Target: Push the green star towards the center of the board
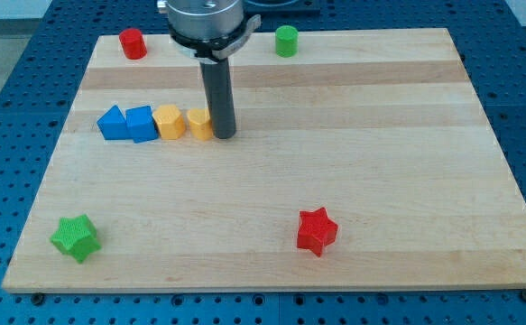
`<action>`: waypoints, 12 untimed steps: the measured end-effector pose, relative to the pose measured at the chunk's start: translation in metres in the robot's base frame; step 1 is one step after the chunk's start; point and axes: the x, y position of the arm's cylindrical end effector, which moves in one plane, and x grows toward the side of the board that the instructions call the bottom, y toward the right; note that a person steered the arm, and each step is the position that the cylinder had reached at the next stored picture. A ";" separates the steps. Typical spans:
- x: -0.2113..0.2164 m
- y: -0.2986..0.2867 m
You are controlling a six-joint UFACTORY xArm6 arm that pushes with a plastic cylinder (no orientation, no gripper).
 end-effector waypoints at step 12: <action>0.164 -0.227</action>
